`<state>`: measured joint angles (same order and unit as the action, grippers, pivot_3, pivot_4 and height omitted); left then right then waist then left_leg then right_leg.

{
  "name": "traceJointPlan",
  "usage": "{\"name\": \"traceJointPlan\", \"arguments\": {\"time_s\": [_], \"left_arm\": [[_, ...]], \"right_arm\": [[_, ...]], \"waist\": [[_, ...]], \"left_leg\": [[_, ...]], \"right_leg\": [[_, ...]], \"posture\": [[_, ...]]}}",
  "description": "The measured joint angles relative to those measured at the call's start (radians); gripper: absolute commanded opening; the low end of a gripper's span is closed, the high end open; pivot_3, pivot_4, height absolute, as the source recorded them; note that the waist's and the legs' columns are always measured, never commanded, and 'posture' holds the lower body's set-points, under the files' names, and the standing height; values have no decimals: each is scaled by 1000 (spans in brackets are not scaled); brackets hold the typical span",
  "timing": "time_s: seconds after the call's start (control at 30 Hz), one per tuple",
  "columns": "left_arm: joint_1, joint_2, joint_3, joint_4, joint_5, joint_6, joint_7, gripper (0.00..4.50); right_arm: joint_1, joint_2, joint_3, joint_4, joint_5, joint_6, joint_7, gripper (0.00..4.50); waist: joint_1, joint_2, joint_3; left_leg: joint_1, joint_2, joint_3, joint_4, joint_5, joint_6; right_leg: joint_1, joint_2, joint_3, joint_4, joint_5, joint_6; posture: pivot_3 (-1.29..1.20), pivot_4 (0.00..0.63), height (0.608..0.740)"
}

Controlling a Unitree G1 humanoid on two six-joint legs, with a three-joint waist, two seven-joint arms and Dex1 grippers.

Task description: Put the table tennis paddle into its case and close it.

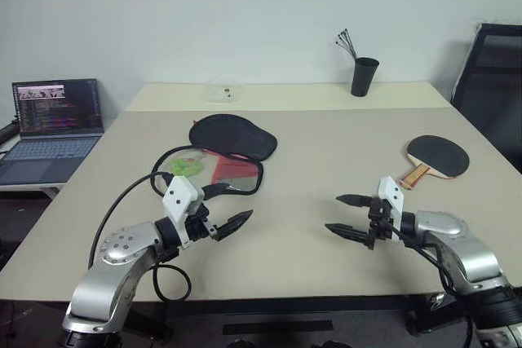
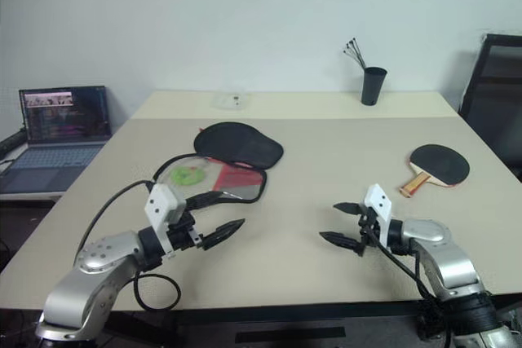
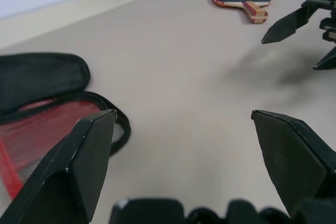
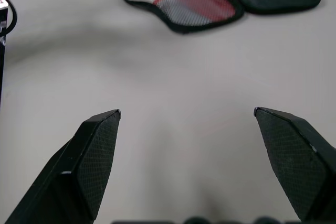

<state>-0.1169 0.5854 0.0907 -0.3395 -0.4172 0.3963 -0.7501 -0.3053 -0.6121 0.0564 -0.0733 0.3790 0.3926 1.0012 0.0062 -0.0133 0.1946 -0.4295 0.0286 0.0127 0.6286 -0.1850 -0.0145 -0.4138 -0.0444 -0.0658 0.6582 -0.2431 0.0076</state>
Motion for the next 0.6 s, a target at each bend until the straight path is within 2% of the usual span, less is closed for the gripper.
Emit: {"name": "traceJointPlan", "arguments": {"time_s": [0.23, 0.4, 0.6], "left_arm": [[-16, -51, -21, 72, 24, -19, 31, 4500], [-39, -68, -14, 86, 27, -13, 74, 4500], [45, -109, 88, 64, -52, 121, 185, 4500]], "right_arm": [[12, -32, -40, -82, 16, 61, -28, 4468], [1, -41, -56, -176, 60, 118, -51, 4468], [-34, -12, -69, -202, 76, 137, -89, 4468]], "waist": [[6, -1, 0], [4, -1, 0], [2, -3, 0]], "left_leg": [[1, 0, -1, 2, 0, 0], [1, 0, 0, 1, -1, -1], [1, 1, -2, 1, -1, -1]], "right_leg": [[1, 0, -2, 1, -2, -5], [1, 1, 0, 0, 0, -1], [1, 1, -1, 1, 0, -1]], "posture": [[0, 150, 740], [0, 150, 740], [0, 150, 740]]}}
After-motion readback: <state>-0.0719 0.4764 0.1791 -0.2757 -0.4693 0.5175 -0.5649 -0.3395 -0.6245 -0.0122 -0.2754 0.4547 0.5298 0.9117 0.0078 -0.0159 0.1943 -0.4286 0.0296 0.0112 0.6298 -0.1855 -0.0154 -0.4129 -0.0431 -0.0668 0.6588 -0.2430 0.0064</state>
